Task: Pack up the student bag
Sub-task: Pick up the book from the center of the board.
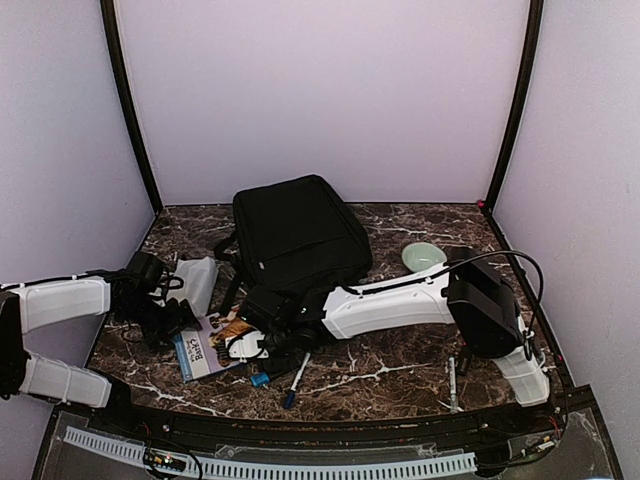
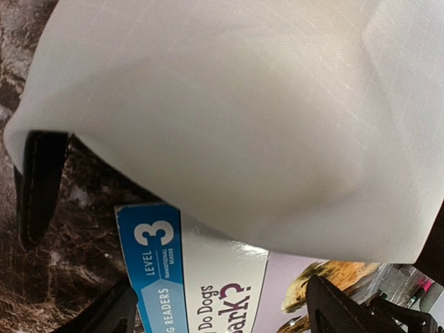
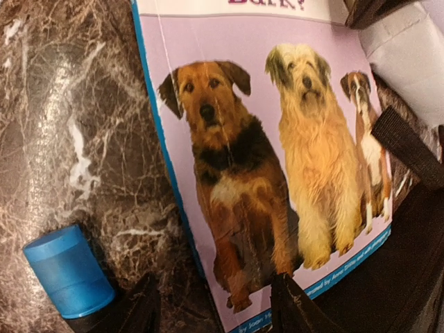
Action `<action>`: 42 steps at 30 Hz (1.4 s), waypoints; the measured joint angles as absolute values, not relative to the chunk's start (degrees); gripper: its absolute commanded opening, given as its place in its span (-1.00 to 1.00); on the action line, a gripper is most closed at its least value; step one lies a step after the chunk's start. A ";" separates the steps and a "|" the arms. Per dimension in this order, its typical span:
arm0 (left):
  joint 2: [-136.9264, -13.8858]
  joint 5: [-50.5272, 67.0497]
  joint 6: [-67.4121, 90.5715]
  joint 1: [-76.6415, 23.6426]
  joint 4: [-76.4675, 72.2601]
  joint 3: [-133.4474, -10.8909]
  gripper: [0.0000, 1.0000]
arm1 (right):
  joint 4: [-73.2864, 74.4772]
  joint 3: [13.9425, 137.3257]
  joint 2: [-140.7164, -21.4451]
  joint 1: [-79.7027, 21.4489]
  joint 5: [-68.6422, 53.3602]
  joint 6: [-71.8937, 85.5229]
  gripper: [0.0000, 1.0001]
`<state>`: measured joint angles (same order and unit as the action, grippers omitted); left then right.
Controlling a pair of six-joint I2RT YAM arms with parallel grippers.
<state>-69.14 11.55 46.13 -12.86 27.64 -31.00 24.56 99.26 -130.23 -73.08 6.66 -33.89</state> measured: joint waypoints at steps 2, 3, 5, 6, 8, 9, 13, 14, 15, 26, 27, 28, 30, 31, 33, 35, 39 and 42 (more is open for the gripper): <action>-69.36 11.77 45.84 -12.86 27.33 -31.00 0.74 | 22.81 98.70 -130.28 -73.23 8.56 -35.94 0.04; -69.38 11.84 45.76 -12.86 27.24 -31.00 0.74 | 21.47 98.13 -130.28 -73.45 9.56 -36.95 0.01; -69.43 12.03 45.54 -12.86 26.81 -30.94 0.74 | 18.26 96.75 -130.28 -73.60 11.66 -39.00 -0.04; -69.56 12.19 45.41 -12.86 26.63 -30.96 0.74 | 15.94 95.79 -130.28 -73.67 12.82 -40.21 -0.08; -69.80 12.56 45.12 -12.86 26.04 -30.96 0.73 | 11.35 93.84 -130.23 -73.80 15.25 -42.17 -0.14; -69.95 12.71 45.04 -12.86 25.74 -30.96 0.73 | 9.17 92.95 -130.23 -73.84 16.43 -43.05 -0.16; -70.46 13.17 44.73 -12.86 24.29 -30.92 0.73 | 2.20 89.45 -129.86 -74.28 19.40 -44.93 -0.23; -70.63 13.30 44.58 -12.86 23.77 -30.92 0.73 | 1.26 88.82 -129.64 -74.28 19.57 -45.21 -0.23; -70.83 13.41 44.49 -12.86 23.44 -30.92 0.72 | 0.78 88.53 -129.43 -74.26 19.57 -45.43 -0.23; -71.85 14.26 43.48 -12.84 21.85 -31.07 0.71 | 6.44 95.33 -128.25 -74.81 7.35 -46.57 -0.11; -71.85 14.31 43.46 -12.84 21.82 -31.07 0.71 | 6.74 95.37 -128.33 -75.13 6.92 -46.50 -0.11; -71.88 14.33 43.46 -12.84 21.80 -31.03 0.71 | 7.27 95.59 -128.64 -75.55 6.57 -46.46 -0.12; -71.90 14.63 43.44 -12.73 21.19 -30.92 0.71 | 7.68 97.17 -130.26 -76.27 6.39 -46.19 -0.13; -71.96 14.81 43.33 -12.73 20.78 -30.87 0.71 | 7.73 98.26 -131.37 -76.51 6.46 -45.98 -0.14; -72.07 15.35 43.13 -12.73 19.55 -30.63 0.71 | 7.77 100.22 -133.67 -76.90 7.05 -45.52 -0.14; -72.07 15.49 43.03 -12.71 19.40 -30.59 0.71 | 7.75 101.49 -135.52 -77.10 7.70 -45.19 -0.14; -72.03 15.64 42.50 -12.69 19.44 -30.61 0.71 | 7.29 102.54 -136.88 -77.10 8.45 -45.15 -0.18; -72.03 15.66 42.17 -12.69 19.55 -30.68 0.71 | 6.44 102.87 -137.60 -77.10 9.47 -45.58 -0.21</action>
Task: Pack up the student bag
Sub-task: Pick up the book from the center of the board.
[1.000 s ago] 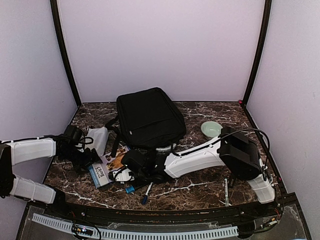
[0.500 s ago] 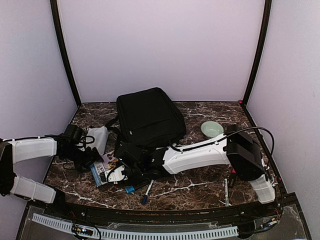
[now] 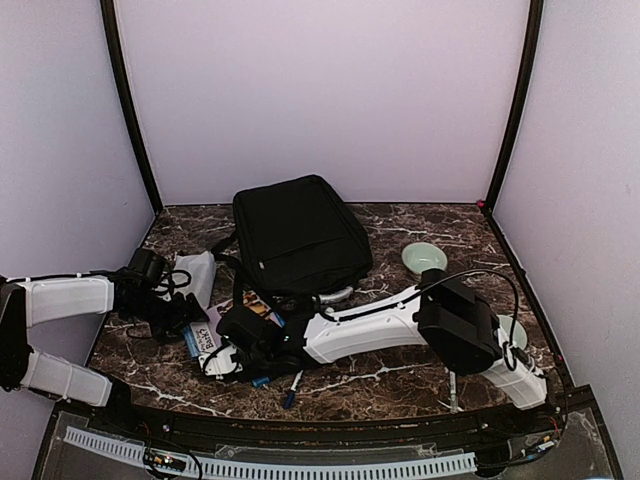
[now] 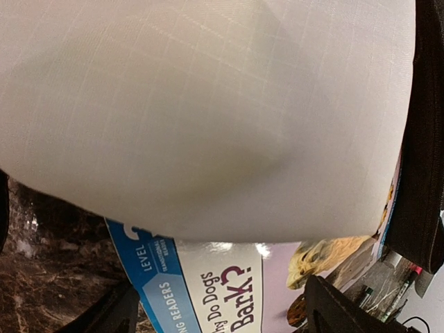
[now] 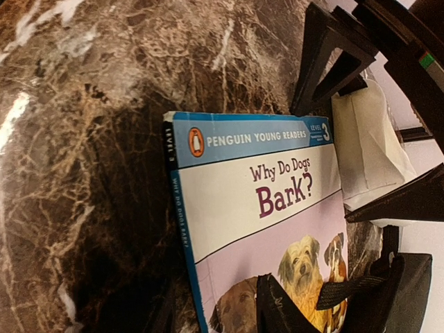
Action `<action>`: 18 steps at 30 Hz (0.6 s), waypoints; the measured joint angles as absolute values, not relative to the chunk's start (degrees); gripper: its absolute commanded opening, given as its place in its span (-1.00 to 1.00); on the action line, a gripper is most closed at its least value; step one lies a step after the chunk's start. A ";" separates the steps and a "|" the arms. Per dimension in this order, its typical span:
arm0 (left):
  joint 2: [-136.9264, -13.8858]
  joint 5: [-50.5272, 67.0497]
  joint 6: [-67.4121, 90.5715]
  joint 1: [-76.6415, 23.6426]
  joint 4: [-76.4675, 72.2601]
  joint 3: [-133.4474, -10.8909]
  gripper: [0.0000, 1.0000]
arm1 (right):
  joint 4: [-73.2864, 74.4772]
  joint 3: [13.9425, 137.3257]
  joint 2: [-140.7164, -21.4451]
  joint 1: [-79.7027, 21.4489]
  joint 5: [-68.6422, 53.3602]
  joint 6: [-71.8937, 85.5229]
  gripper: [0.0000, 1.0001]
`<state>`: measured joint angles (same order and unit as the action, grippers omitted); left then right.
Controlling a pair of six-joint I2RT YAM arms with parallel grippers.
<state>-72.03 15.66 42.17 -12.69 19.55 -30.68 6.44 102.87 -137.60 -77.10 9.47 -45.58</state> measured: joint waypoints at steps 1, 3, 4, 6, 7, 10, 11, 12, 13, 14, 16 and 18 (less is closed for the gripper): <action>-72.01 15.68 42.09 -12.69 19.57 -30.68 0.71 | 5.67 103.04 -137.95 -77.10 10.17 -45.82 -0.23; -71.99 15.68 41.89 -12.69 19.57 -30.68 0.71 | 4.10 103.31 -138.67 -77.10 11.60 -46.65 -0.26; -71.99 15.68 41.76 -12.69 19.55 -30.68 0.71 | 2.83 103.28 -139.00 -77.10 12.67 -47.83 -0.28; -72.10 15.66 41.45 -12.69 19.27 -30.65 0.71 | 1.39 102.67 -139.09 -77.52 14.20 -49.67 -0.35; -72.23 15.62 41.30 -12.69 19.00 -30.65 0.71 | -0.23 101.78 -139.09 -77.87 15.46 -51.09 -0.40; -72.53 15.64 41.10 -12.69 18.52 -30.68 0.71 | -3.25 100.44 -139.31 -78.81 18.55 -54.15 -0.54; -72.64 15.66 41.06 -12.67 18.33 -30.68 0.70 | -4.03 100.07 -139.37 -78.91 19.14 -54.74 -0.57; -72.82 15.66 40.97 -12.67 17.85 -30.68 0.70 | -4.86 99.66 -139.48 -79.02 19.81 -55.07 -0.58; -72.97 15.68 40.88 -12.67 17.37 -30.68 0.70 | -5.76 99.37 -139.63 -79.05 20.56 -55.37 -0.59; -73.19 15.73 40.88 -12.64 16.84 -30.68 0.69 | -6.48 99.24 -139.76 -79.02 21.06 -55.72 -0.59; -73.41 15.75 40.84 -12.62 15.84 -30.59 0.69 | -8.23 99.22 -140.14 -79.00 22.48 -56.45 -0.59; -73.41 15.77 40.75 -12.62 15.38 -30.44 0.69 | -10.72 99.09 -140.81 -78.98 23.75 -57.04 -0.57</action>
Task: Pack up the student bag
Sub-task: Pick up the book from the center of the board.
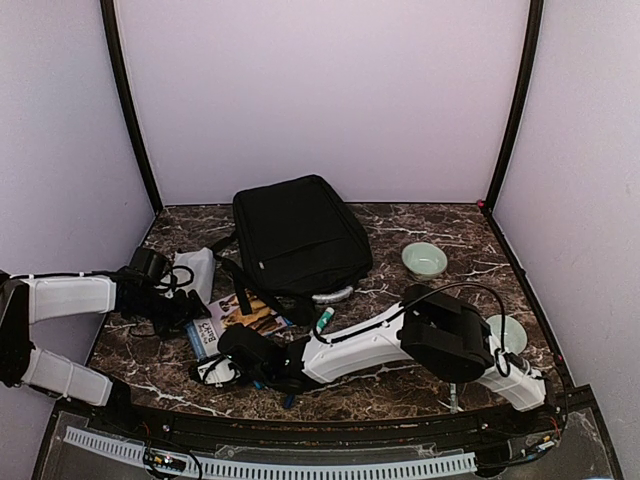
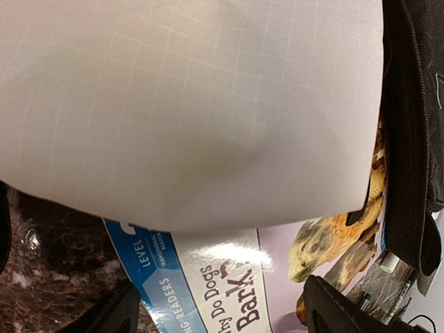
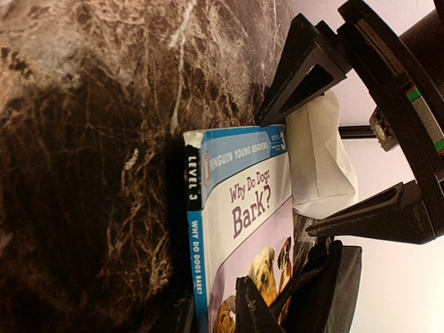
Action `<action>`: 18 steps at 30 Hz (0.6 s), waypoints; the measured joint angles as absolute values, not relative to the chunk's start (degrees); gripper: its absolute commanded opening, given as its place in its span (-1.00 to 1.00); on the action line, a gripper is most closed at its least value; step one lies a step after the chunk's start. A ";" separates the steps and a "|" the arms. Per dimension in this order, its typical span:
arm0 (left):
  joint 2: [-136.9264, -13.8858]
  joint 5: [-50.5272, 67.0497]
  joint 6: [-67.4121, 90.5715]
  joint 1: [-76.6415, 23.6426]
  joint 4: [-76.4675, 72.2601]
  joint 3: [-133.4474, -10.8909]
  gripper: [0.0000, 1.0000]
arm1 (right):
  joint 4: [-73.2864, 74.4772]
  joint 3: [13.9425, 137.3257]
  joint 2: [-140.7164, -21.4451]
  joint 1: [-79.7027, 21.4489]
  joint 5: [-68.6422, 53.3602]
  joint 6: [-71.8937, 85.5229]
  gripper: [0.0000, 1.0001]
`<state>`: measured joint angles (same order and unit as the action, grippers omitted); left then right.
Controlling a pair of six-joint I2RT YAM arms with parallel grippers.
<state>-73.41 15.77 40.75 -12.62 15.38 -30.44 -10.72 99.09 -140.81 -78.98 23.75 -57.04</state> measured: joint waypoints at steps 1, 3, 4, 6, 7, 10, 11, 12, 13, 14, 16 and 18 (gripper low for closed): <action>-73.36 15.77 40.73 -12.62 15.27 -30.35 0.68 | -11.99 99.09 -141.25 -78.98 24.34 -57.32 -0.56; -73.08 15.79 40.64 -12.62 15.09 -30.15 0.68 | -13.93 99.13 -141.95 -78.94 25.28 -57.80 -0.55; -72.99 15.79 40.60 -12.62 15.03 -30.06 0.68 | -14.39 99.35 -142.37 -78.89 25.56 -58.00 -0.56; -72.71 15.75 40.51 -12.62 14.98 -29.93 0.68 | -14.61 100.07 -143.02 -78.74 25.61 -58.19 -0.61; -72.58 15.73 40.49 -12.62 14.98 -29.89 0.68 | -14.50 100.53 -143.26 -78.70 25.58 -58.28 -0.66; -72.07 15.66 40.49 -12.62 14.98 -29.87 0.68 | -13.45 101.21 -143.50 -78.56 25.15 -58.57 -0.92; -71.99 15.64 40.49 -12.62 15.00 -29.85 0.67 | -13.06 101.25 -143.50 -78.56 24.91 -58.63 -1.00; -71.92 15.62 40.49 -12.62 15.03 -29.85 0.68 | -12.73 101.25 -143.50 -78.54 24.73 -58.92 -1.00; -71.77 15.57 40.49 -12.62 15.09 -29.85 0.68 | -12.40 101.25 -143.50 -78.52 24.53 -58.67 -1.00; -71.57 15.55 40.49 -12.62 15.38 -29.87 0.68 | -11.99 101.32 -143.50 -78.48 24.34 -58.57 -1.00; -70.87 15.29 40.47 -12.71 17.43 -30.11 0.68 | -10.92 101.78 -143.46 -78.41 23.97 -58.08 -1.00; -70.02 14.20 40.36 -12.75 21.52 -30.96 0.68 | -9.21 102.24 -143.15 -78.24 23.11 -56.97 -1.00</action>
<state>-70.02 14.20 40.36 -12.75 21.52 -30.96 -9.21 102.24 -143.15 -78.24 23.11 -56.97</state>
